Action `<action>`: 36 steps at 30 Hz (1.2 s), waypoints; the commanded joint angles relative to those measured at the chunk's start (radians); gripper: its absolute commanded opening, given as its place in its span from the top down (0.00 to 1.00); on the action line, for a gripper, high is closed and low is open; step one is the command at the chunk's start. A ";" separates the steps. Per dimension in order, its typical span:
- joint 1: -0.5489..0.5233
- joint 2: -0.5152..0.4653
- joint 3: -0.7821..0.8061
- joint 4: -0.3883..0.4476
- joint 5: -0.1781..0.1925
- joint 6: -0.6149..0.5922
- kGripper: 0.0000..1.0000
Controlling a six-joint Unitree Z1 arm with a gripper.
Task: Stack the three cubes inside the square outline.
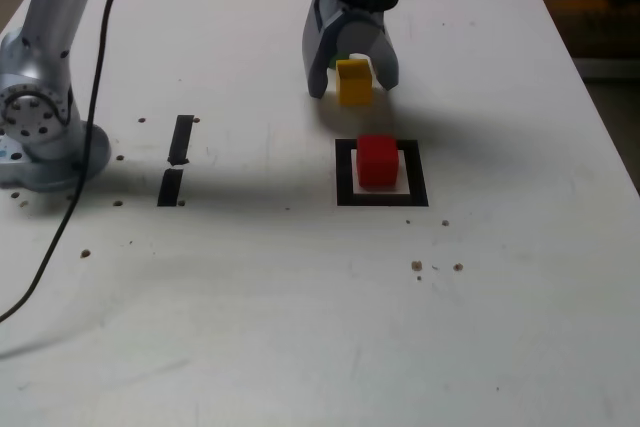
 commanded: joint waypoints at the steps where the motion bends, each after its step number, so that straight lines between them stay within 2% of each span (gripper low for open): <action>1: 0.002 0.001 0.010 -0.019 -0.006 0.001 0.48; 4: 0.002 0.004 0.022 -0.043 -0.015 0.004 0.53; 8: 0.002 0.011 0.031 -0.055 -0.021 0.008 0.54; 17: 0.001 -0.001 0.022 -0.068 -0.016 0.011 0.64; 20: -0.007 -0.039 -0.001 -0.028 -0.017 0.007 0.65; 28: -0.120 -0.182 -0.121 0.189 -0.032 -0.074 0.65; 31: -0.187 -0.183 -0.146 0.217 -0.050 -0.119 0.65; 36: -0.290 -0.143 -0.155 0.217 -0.076 -0.186 0.65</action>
